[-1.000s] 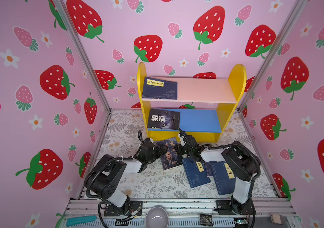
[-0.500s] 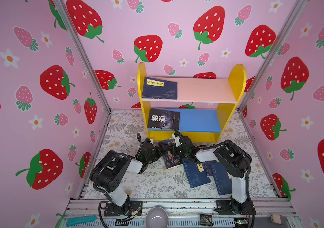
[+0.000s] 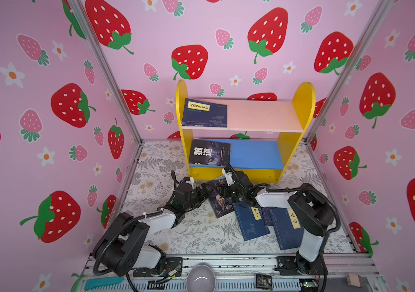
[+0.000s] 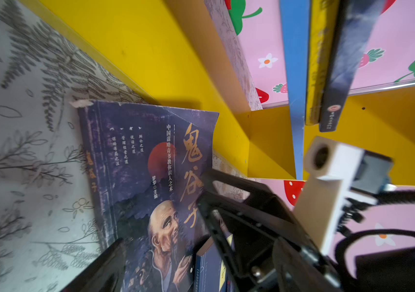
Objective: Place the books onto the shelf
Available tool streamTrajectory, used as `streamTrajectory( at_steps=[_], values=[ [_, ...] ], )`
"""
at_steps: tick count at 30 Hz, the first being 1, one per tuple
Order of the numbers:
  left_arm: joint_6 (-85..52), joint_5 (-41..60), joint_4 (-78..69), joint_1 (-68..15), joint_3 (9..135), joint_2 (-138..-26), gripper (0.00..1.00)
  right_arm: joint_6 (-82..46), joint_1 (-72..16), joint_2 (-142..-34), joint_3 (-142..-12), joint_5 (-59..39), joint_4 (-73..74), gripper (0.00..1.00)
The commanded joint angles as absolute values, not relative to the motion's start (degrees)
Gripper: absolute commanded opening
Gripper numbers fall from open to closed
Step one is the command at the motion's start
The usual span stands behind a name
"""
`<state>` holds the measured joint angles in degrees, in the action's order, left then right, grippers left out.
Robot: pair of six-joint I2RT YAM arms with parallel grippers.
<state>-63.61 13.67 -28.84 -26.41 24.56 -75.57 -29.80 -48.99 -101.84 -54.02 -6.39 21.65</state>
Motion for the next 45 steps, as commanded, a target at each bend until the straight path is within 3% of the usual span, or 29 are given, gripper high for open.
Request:
streamTrajectory(
  at_steps=[1, 6, 9, 14, 25, 30, 45],
  values=[
    [-58.22, 4.28, -9.81, -26.31, 27.11, -68.20, 0.93, -23.43, -49.27, -94.82, -56.58, 2.44, 14.17, 0.58],
    [-55.97, 0.01, 0.64, -23.93, 26.47, -57.26, 0.96, -17.07, -49.25, -89.95, -57.37, 8.96, 12.96, 0.76],
    [-55.00, 0.20, 3.55, -21.39, 26.31, -51.96, 0.97, -10.11, -48.83, -91.59, -60.12, 12.74, 12.43, 0.80],
    [-54.34, 0.66, 7.23, -18.59, 27.07, -46.91, 0.97, -2.96, -47.80, -96.42, -64.37, 13.10, 12.00, 0.80],
    [-55.44, 0.44, 8.62, -17.85, 25.49, -43.71, 0.97, -2.34, -44.19, -98.26, -64.31, 7.35, 16.11, 0.79],
    [-55.68, 0.44, 8.70, -17.75, 25.32, -43.68, 0.97, -3.05, -42.03, -98.00, -63.43, 1.19, 17.93, 0.76],
    [-56.36, 0.27, 8.90, -17.47, 24.81, -43.86, 0.97, -3.08, -41.27, -99.17, -62.95, -2.38, 18.46, 0.66]
  ],
)
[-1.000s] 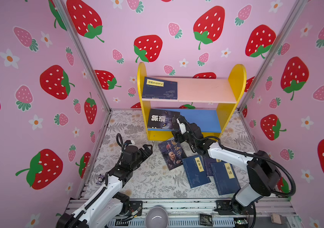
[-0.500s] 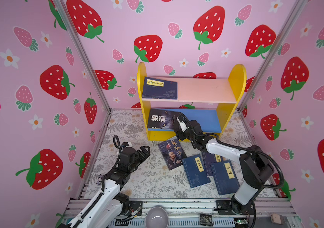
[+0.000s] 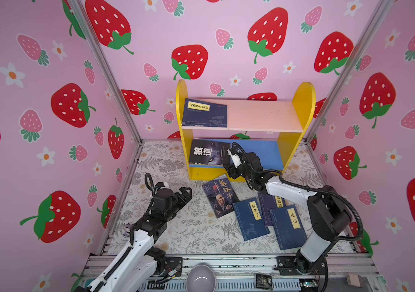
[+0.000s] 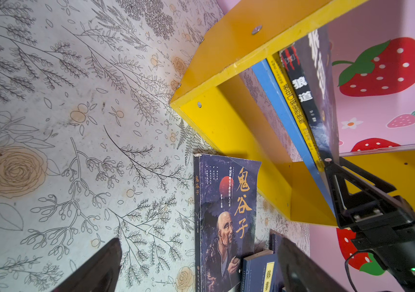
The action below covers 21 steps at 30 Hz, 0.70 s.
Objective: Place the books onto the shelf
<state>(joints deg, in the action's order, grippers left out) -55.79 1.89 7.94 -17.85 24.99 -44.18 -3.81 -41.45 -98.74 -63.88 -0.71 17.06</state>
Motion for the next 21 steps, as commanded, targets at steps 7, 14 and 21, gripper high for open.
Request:
streamTrajectory(
  at_steps=[7, 14, 21],
  values=[
    [-56.67, 0.35, 8.75, -17.40, 24.63, -44.03, 0.97, -3.08, -41.24, -99.50, -63.79, -2.89, 18.24, 0.59],
    [-57.13, 0.44, 8.64, -17.27, 23.95, -43.42, 0.97, -3.75, -41.31, -99.75, -63.88, -3.66, 18.37, 0.62],
    [-57.13, 1.14, 7.59, -17.06, 23.64, -43.57, 0.98, -4.51, -41.31, -97.11, -62.28, -2.08, 18.24, 0.74]
  ],
)
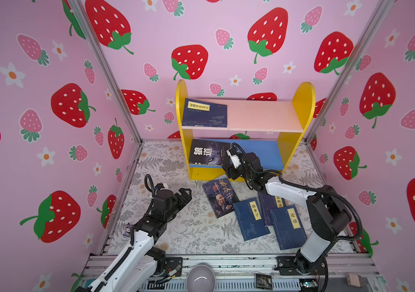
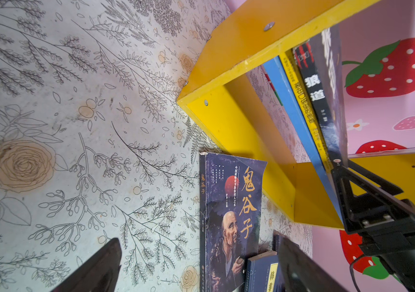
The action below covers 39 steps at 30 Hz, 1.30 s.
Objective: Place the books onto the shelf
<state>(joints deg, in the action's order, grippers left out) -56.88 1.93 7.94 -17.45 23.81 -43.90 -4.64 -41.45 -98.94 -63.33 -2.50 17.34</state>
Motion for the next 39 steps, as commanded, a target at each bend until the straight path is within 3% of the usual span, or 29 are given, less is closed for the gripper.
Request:
streamTrajectory(
  at_steps=[1, 7, 16, 21, 27, 32, 39],
  values=[
    [-57.13, 1.22, 7.45, -17.14, 23.66, -43.67, 0.98, -4.76, -41.31, -96.20, -62.01, -1.45, 18.04, 0.75],
    [-57.66, 3.49, 5.65, -17.14, 23.32, -45.97, 0.98, -11.34, -41.38, -87.16, -57.15, 1.87, 13.85, 0.82],
    [-59.03, 9.66, -5.75, -20.95, 22.09, -56.96, 0.98, -24.87, -43.25, -76.88, -36.70, 0.71, 17.45, 0.76],
    [-61.23, 9.55, -14.40, -26.17, 22.73, -67.18, 0.98, -27.31, -44.37, -82.25, -32.53, -1.91, 25.51, 0.74],
    [-64.25, 2.65, -18.32, -31.18, 24.21, -76.19, 0.98, -25.65, -44.56, -92.01, -37.75, -2.51, 28.75, 0.71],
    [-65.66, -0.26, -19.39, -31.90, 25.25, -81.86, 0.98, -26.04, -44.54, -99.77, -43.03, -3.83, 28.13, 0.59],
    [-67.35, 3.64, -26.09, -31.95, 28.30, -92.34, 0.98, -29.06, -45.44, -106.28, -44.95, -8.43, 29.43, 0.40]
  ],
)
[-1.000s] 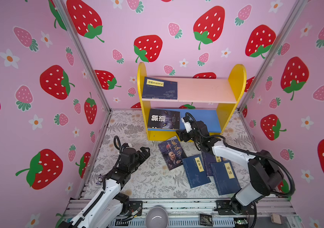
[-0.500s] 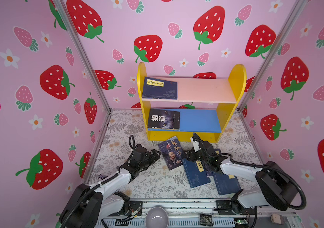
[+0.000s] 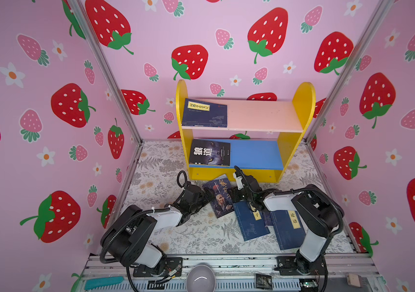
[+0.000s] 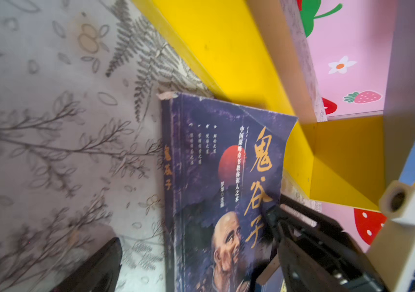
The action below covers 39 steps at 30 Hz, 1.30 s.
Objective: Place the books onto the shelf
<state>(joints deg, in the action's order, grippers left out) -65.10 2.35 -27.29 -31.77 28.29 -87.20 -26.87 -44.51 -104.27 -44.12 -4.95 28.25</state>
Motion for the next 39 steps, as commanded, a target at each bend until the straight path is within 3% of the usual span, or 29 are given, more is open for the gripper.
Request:
streamTrajectory(
  at_steps=[1, 7, 17, 26, 39],
  values=[
    [-67.87, 4.92, -27.66, -31.83, 28.83, -94.09, 0.98, -29.56, -46.06, -107.06, -45.21, -8.87, 29.65, 0.36],
    [-68.99, 7.48, -32.29, -31.77, 29.47, -97.07, 0.95, -31.04, -51.21, -111.29, -48.20, -8.82, 29.04, 0.31],
    [-66.36, 11.05, -36.12, -31.54, 27.33, -84.08, 0.95, -37.42, -51.53, -116.44, -49.12, -17.61, 35.42, 0.30],
    [-69.13, 13.14, -45.65, -31.57, 25.47, -80.66, 0.93, -40.66, -51.77, -116.10, -48.08, -20.93, 39.00, 0.31],
    [-69.30, 12.74, -45.87, -31.59, 24.27, -79.62, 0.92, -41.89, -51.78, -116.15, -47.85, -21.54, 40.83, 0.31]
  ],
)
